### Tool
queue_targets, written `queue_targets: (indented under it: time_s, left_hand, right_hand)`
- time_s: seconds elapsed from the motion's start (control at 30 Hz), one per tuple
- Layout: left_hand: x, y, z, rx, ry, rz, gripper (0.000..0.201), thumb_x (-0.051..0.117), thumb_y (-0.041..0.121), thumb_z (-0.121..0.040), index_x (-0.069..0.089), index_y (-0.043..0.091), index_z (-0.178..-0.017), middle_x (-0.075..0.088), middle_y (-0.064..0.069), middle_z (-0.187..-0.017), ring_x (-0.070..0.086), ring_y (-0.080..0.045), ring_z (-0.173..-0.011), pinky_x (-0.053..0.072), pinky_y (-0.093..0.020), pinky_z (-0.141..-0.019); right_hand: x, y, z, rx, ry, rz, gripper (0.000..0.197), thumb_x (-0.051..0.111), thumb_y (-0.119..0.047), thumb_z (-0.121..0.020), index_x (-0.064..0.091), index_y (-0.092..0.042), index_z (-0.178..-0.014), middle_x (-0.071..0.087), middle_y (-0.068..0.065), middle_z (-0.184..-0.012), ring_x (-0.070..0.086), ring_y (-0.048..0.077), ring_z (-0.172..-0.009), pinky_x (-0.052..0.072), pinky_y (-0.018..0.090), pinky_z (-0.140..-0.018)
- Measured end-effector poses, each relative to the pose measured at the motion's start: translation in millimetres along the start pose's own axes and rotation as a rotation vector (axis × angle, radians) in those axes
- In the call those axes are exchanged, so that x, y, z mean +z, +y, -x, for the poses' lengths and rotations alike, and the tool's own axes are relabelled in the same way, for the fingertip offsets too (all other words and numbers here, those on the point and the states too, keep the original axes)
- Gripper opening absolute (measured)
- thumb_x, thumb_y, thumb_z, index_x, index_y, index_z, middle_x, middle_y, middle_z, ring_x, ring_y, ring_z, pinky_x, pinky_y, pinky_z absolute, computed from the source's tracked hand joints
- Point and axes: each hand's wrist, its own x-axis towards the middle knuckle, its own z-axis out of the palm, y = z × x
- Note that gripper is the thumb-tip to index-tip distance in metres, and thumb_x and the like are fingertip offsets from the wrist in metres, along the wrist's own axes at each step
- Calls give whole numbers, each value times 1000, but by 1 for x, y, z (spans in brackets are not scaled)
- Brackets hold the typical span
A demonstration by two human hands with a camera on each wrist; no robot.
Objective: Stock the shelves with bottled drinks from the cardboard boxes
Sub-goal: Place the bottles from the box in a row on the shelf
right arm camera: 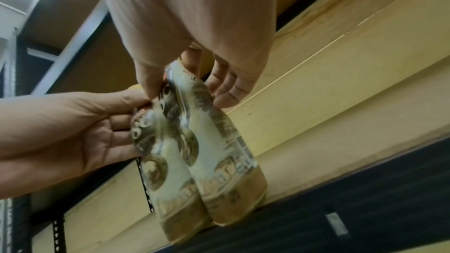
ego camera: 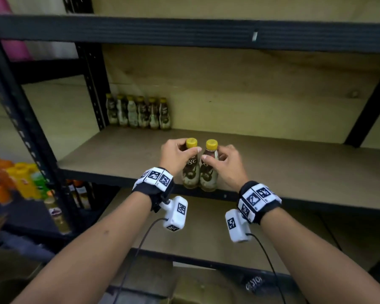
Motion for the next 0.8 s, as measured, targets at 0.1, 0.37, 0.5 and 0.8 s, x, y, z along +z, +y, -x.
queue_targets:
  time_s: [0.1,0.37,0.5,0.8]
  left_hand:
    - [1,-5,-9,-57,0,-17,20,83,29,-70,74,14,-79,74,1,-76,60,-6,-68,54,-30,-72]
    - [4,-9,-22,-89,-125,-168,27,85,26,-69,70,25,-91,74,8,-86,69,-11,-89,55,-39,-89]
    - [3,-6,-33,-131,-74,-237,30,84,31,-70,71,26,-96,72,12,-85,66,-8,-88,53,-25,-79]
    - [0,-45,-124,-196,-71,-407,30,81,29,-74,71,17,-100,65,5,-81,58,-11,-76,43,-19,-70]
  right_hand:
    - [-5,8,-10,61,-39,-34,13,79,-31,-78,71,-22,-83,53,5,-89,59,22,-83,53,35,-77]
    - [-17,20,-41,53,-276,-16,26,80,-37,-76,73,-21,-95,59,11,-108,60,24,-97,52,34,-84]
    - [-13,27,-69,93,-403,-32,53,80,-42,-73,67,-19,-119,60,10,-130,59,23,-115,49,41,-100]
    - [30,34,-155,169,-434,-7,44,69,-16,-88,57,-8,-130,62,0,-118,54,12,-102,36,11,-64]
